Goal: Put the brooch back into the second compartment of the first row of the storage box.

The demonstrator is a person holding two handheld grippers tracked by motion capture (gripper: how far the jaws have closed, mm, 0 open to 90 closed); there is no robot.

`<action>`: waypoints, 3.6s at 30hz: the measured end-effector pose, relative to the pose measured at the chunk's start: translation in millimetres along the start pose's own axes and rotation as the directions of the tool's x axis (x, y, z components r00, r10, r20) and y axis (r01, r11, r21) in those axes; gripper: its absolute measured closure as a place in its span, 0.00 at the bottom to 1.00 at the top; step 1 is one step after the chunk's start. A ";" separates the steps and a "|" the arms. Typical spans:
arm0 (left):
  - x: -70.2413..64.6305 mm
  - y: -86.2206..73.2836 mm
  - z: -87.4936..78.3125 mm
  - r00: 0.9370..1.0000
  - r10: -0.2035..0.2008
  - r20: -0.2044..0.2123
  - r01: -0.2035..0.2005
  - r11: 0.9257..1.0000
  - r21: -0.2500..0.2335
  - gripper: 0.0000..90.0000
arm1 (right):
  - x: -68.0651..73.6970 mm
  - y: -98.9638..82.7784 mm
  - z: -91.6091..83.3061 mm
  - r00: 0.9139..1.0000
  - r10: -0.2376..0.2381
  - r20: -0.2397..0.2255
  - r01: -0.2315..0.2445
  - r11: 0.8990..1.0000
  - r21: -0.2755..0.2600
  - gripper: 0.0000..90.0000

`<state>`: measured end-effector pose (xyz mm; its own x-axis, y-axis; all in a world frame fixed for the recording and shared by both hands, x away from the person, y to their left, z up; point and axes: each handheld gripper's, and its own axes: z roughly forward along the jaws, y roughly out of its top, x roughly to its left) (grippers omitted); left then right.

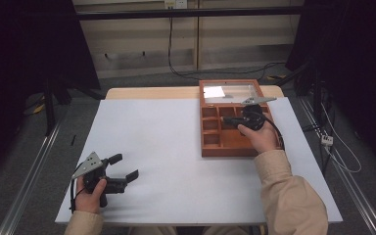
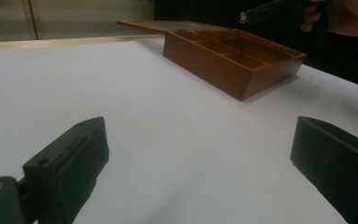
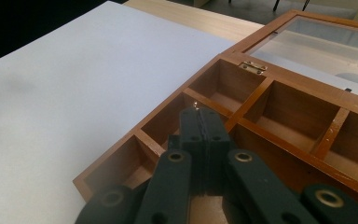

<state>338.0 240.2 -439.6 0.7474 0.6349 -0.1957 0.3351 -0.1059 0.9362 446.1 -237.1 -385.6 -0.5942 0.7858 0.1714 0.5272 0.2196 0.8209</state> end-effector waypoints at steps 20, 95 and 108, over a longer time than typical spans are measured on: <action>0.1 -0.1 0.5 1.000 -0.002 0.006 0.002 1.000 0.000 0.04 | -7.4 3.8 5.2 1.000 0.011 0.021 -0.011 1.000 0.001 1.00; -0.7 -0.4 2.3 1.000 -0.007 0.014 0.007 1.000 0.001 0.04 | -36.6 11.4 24.3 0.994 0.051 0.099 -0.050 0.999 -0.008 1.00; -0.4 -0.3 2.3 1.000 -0.008 0.019 0.008 1.000 0.001 0.04 | -42.5 8.8 28.6 0.991 0.062 0.117 -0.062 0.998 -0.004 1.00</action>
<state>339.0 238.3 -440.4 0.7555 0.6212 -0.2082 0.3411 -0.1016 0.9345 493.3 -252.0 -401.2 -0.4848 0.8604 0.1571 0.5606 0.1678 0.8109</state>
